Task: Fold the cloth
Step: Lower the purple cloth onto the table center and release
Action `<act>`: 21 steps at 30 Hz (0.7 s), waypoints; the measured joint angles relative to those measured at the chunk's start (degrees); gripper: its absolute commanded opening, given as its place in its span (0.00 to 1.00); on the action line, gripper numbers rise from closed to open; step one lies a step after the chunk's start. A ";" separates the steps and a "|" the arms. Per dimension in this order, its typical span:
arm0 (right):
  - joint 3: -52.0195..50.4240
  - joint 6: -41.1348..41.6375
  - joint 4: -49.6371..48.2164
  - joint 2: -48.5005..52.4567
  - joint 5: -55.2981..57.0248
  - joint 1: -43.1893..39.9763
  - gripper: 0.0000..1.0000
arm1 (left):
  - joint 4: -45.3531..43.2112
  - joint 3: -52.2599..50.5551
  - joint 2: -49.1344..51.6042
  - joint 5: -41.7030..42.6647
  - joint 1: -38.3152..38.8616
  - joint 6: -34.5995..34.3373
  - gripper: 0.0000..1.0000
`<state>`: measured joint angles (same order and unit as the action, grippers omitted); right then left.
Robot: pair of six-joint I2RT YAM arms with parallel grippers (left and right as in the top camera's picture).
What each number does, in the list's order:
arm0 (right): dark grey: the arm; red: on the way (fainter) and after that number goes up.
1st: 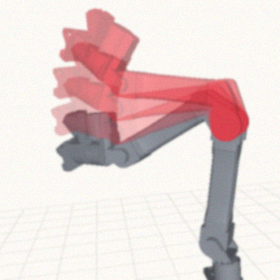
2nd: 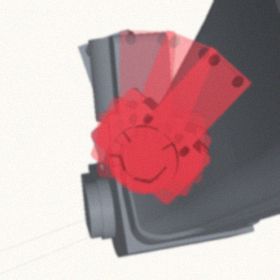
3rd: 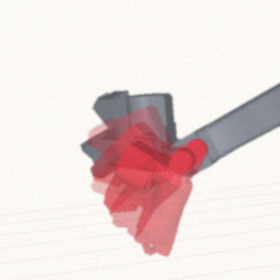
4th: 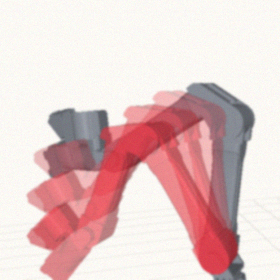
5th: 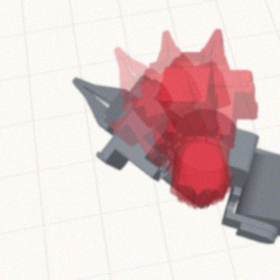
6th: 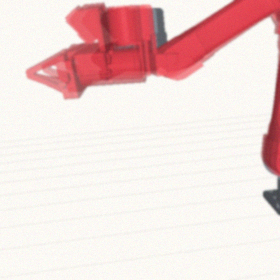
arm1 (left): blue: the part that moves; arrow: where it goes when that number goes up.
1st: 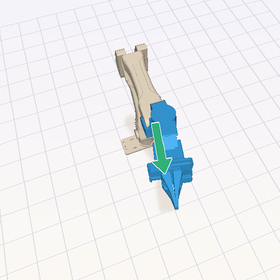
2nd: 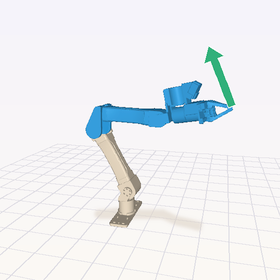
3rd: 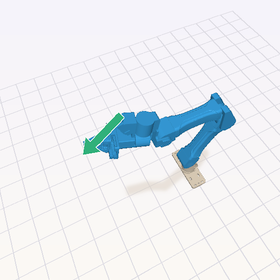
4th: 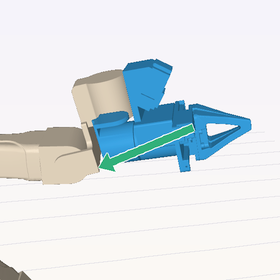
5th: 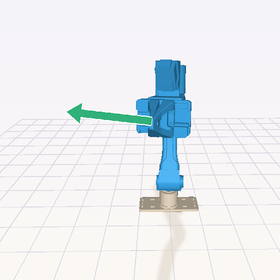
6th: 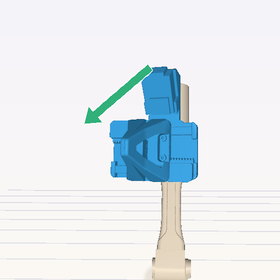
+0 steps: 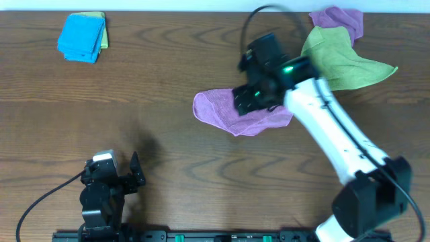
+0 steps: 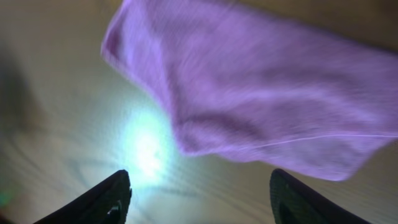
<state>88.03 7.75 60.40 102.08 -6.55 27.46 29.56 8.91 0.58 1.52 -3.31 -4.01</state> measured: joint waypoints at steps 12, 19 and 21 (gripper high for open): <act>-8.31 -7.23 -2.16 2.47 7.50 6.97 0.70 | 0.00 0.00 0.00 0.02 0.00 0.00 0.95; -11.61 -11.80 -6.36 2.69 13.29 13.18 0.70 | 0.00 0.00 0.00 0.00 0.00 0.00 0.95; -12.26 -12.28 -6.78 3.43 14.97 13.38 0.70 | 0.00 0.00 0.00 0.00 0.00 0.00 0.95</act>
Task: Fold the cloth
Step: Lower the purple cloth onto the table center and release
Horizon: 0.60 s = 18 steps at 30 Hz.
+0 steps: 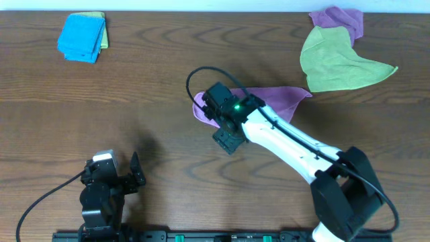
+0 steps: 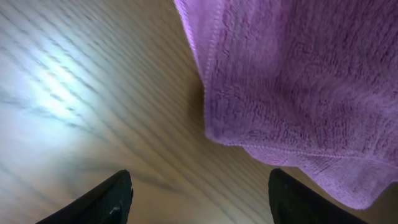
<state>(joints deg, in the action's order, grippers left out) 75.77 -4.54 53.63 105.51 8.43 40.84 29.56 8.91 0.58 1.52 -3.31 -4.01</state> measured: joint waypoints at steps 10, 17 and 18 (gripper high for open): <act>-0.31 -2.05 -1.03 6.82 3.74 -0.04 0.60 | 0.00 0.00 0.00 0.00 0.00 0.00 0.96; -0.48 -2.47 -1.90 8.74 5.25 -0.04 0.56 | 0.00 0.00 0.00 0.00 0.00 0.00 0.95; -0.48 -2.47 -1.90 8.74 5.46 -0.02 0.56 | 0.00 0.00 0.00 0.00 0.00 0.00 0.95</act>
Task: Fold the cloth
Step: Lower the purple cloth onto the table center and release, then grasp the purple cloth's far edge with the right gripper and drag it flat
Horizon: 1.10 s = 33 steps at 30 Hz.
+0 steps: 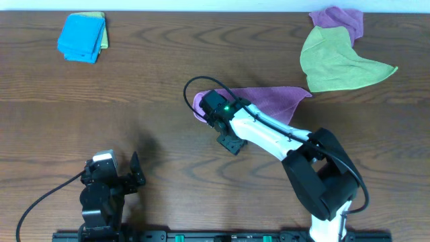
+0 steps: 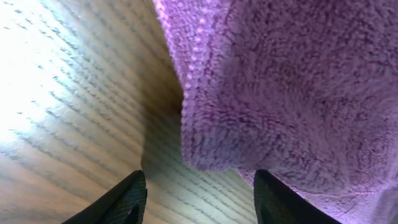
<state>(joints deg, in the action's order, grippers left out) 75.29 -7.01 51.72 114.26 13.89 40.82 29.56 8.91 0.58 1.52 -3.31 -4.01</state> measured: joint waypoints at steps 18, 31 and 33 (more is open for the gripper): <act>4.68 -0.48 -1.09 0.00 5.29 0.00 0.01 | 0.00 0.00 0.00 0.00 0.00 0.00 0.95; 8.28 -0.15 -19.96 0.00 5.64 -1.29 0.01 | 0.00 0.00 0.00 0.02 0.00 0.00 0.95; 8.41 -0.15 -25.59 0.00 5.70 -2.75 0.01 | 0.00 0.00 0.00 0.00 0.00 0.00 0.95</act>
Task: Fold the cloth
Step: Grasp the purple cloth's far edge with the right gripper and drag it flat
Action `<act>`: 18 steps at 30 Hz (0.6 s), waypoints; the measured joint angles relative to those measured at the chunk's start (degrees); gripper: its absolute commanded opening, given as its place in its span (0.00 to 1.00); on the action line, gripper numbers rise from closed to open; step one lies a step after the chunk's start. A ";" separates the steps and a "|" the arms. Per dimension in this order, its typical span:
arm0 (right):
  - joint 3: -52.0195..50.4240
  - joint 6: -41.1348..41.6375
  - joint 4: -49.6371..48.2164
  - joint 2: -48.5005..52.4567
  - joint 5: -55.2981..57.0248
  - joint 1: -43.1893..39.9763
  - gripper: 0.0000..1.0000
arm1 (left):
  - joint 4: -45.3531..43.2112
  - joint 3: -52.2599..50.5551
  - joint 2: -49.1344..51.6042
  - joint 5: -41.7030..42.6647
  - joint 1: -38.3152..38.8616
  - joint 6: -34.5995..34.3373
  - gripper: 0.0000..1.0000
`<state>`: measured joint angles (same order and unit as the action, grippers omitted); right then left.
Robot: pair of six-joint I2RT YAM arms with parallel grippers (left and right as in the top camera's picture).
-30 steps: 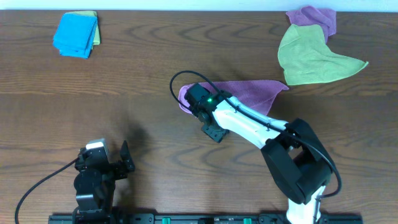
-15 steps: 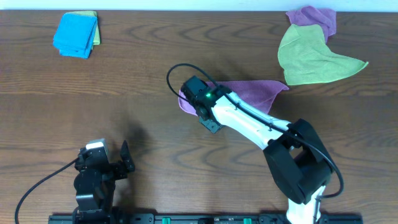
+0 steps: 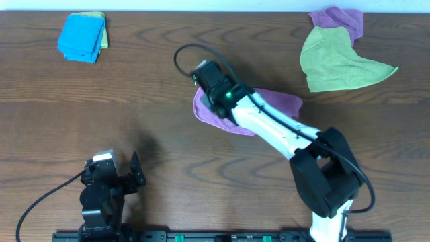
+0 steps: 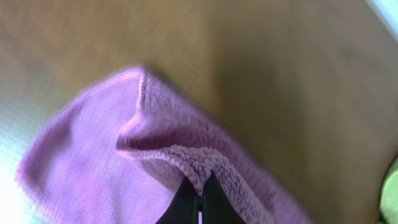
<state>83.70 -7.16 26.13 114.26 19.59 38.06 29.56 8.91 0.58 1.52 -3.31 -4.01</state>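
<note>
A purple cloth (image 3: 269, 107) lies mid-table, partly under my right arm. My right gripper (image 3: 209, 94) is over its left end, shut on a pinched ridge of the purple cloth (image 4: 93, 155). In the right wrist view the dark fingertips (image 4: 186, 202) meet with fabric clamped between them, and a fold of the edge is raised above the flat layer. My left gripper (image 3: 134, 176) rests near the front left edge, away from the cloth; its fingers look parted with nothing between them.
A green cloth (image 3: 336, 60) overlaps another purple cloth (image 3: 339, 19) at the back right. A folded blue cloth (image 3: 80, 37) on a yellow-green one sits at the back left. The right arm's black cable loops above the gripper.
My right gripper was open with the cloth's left edge between its fingers. It is now shut on that edge and stands farther back, with the fabric lifted into a fold.
My right gripper hovered open over the purple cloth's middle. Then it was open at the cloth's front left edge, then lower with the edge between its fingers. Now it is shut on that edge, raised and carried toward the back. The left arm stayed still.
</note>
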 measured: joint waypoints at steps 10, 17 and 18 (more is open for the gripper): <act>0.17 0.00 -14.45 0.04 0.13 -11.06 0.02 | -0.02 0.00 0.00 0.00 0.00 0.00 0.95; 0.26 3.15 -26.51 1.88 -0.04 -21.00 0.97 | 0.00 0.00 0.00 0.00 0.00 0.00 0.95; 0.26 3.85 -27.08 2.01 -0.26 -22.05 0.99 | 0.00 0.00 0.00 0.02 0.00 0.00 0.95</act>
<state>83.96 -3.31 -0.95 116.27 19.33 16.01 29.56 8.91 0.58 1.54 -3.31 -4.01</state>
